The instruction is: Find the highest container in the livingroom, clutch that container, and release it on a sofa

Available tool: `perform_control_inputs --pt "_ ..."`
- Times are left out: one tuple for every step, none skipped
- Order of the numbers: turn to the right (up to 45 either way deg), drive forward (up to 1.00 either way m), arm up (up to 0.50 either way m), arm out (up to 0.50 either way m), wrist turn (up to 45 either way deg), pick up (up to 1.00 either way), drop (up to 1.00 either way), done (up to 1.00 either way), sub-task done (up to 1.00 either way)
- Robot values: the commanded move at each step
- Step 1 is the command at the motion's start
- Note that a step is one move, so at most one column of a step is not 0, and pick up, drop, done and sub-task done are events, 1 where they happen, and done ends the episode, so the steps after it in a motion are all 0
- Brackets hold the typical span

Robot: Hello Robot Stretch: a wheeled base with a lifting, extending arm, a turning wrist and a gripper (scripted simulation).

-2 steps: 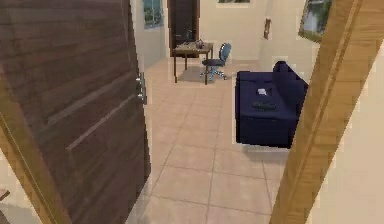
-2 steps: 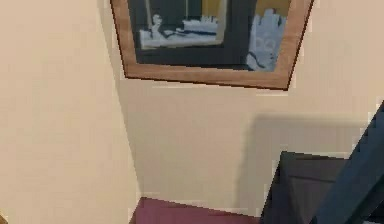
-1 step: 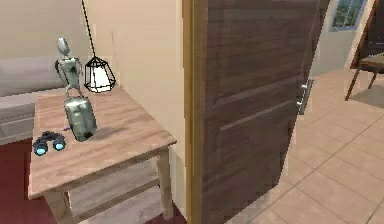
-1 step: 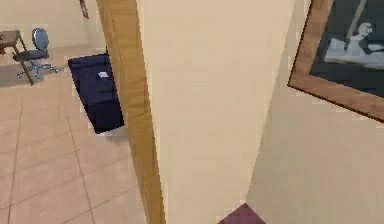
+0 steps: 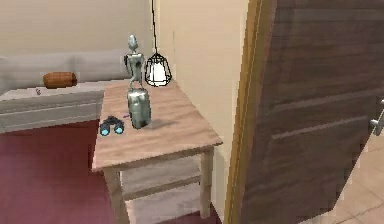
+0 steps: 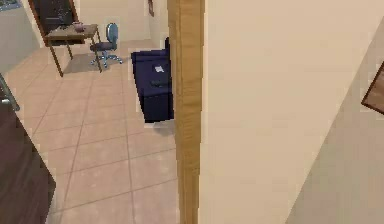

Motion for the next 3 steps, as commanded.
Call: perform_control_inputs --pt "0.0 0.30 0.00 0.00 0.0 0.00 0.00 0.00 0.00" --pt "-45.0 0.00 0.00 0.00 0.0 0.00 0.00 0.00 0.00" --pt "-27.0 0.00 0.00 0.00 0.0 0.00 0.00 0.00 0.00"
